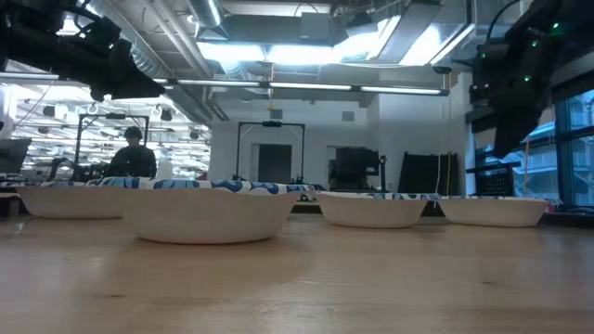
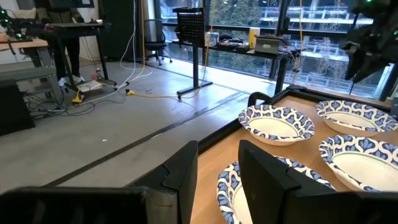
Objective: Nest bowls inside each other
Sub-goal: Stack the right bowl on the top bowl
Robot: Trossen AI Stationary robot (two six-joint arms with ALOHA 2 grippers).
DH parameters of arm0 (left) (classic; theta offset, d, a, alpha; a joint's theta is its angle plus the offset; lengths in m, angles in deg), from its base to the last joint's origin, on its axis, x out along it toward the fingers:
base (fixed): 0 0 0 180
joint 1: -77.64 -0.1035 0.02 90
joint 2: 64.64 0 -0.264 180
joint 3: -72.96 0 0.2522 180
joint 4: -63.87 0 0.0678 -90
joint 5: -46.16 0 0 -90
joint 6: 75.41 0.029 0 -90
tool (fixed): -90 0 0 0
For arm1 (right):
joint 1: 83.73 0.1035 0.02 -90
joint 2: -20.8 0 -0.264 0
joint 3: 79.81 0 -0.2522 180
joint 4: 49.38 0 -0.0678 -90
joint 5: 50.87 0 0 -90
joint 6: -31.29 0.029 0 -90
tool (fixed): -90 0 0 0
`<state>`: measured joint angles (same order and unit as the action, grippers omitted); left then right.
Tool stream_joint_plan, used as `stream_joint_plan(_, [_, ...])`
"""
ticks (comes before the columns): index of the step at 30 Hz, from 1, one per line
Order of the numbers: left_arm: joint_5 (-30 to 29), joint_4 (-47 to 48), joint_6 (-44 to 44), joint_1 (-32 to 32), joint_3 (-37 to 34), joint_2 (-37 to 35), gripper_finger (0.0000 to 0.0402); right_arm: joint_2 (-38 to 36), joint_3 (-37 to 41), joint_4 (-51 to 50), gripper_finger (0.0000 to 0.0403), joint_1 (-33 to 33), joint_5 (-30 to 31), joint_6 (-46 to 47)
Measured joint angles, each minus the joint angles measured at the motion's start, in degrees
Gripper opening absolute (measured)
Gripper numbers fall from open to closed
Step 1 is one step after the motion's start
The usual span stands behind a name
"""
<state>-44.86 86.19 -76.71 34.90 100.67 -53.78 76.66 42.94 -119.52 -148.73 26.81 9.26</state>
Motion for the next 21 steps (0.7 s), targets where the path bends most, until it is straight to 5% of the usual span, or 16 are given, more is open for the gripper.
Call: stream_joint_plan(21, [0.0,0.0,-3.1,0.0,0.0,0.0,0.0111,4.8,0.0,-0.1,0.0136,-1.2,-3.4,0.5])
